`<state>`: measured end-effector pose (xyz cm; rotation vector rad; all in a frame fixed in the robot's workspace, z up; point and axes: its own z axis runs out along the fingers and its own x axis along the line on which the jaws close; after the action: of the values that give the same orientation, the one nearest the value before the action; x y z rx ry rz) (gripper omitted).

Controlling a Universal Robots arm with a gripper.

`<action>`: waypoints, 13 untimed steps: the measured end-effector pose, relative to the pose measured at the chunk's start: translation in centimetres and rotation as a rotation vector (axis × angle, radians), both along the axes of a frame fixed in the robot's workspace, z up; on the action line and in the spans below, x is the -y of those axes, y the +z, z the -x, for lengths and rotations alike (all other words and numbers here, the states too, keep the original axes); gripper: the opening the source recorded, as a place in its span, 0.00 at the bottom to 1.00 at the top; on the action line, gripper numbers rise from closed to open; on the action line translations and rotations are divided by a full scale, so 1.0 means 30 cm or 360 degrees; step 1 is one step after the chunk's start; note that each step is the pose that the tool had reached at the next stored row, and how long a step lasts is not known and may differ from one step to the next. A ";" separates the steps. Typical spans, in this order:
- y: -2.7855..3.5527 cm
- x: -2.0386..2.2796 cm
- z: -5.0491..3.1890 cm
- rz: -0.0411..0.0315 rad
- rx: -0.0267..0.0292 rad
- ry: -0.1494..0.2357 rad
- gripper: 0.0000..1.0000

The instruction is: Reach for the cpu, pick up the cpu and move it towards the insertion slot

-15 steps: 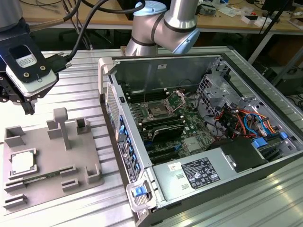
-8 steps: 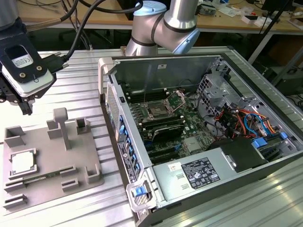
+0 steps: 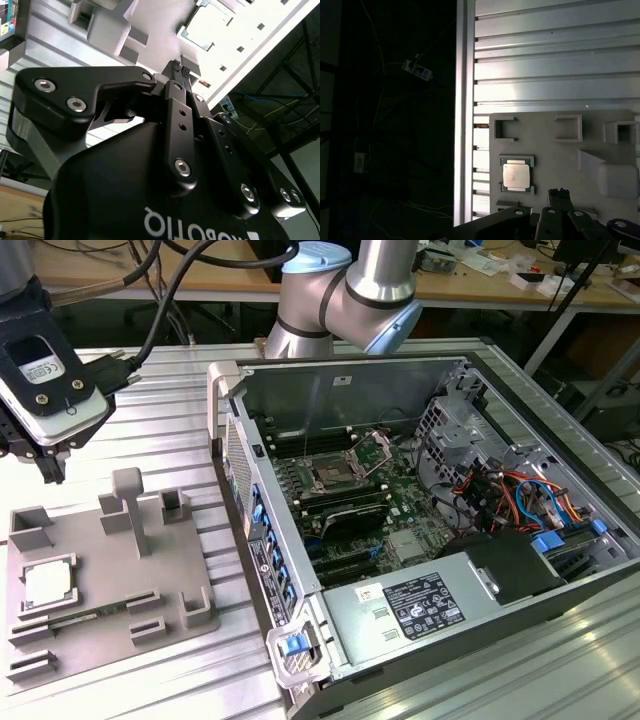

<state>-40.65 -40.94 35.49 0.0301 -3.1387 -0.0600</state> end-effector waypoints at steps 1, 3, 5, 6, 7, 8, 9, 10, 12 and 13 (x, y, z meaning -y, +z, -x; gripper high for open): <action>0.000 0.000 0.002 0.0000 -0.00001 0.0000 0.11; 0.000 0.000 0.005 0.0000 -0.00001 0.0000 0.11; 0.000 0.000 0.009 0.0000 -0.00001 0.0000 0.11; 0.000 0.000 0.010 0.0000 0.00000 0.0000 0.11; 0.000 0.000 0.011 0.0000 0.00000 0.0000 0.11; 0.000 0.000 0.011 0.0000 0.00000 0.0000 0.11; 0.000 0.000 0.012 0.0000 0.00000 0.0000 0.11; -0.001 0.000 0.013 0.0000 0.00000 0.0000 0.11; -0.001 0.000 0.013 0.0000 0.00000 0.0000 0.11; -0.001 0.000 0.013 0.0000 0.00000 0.0000 0.11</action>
<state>-41.04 -40.94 35.48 0.0300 -3.1387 -0.0601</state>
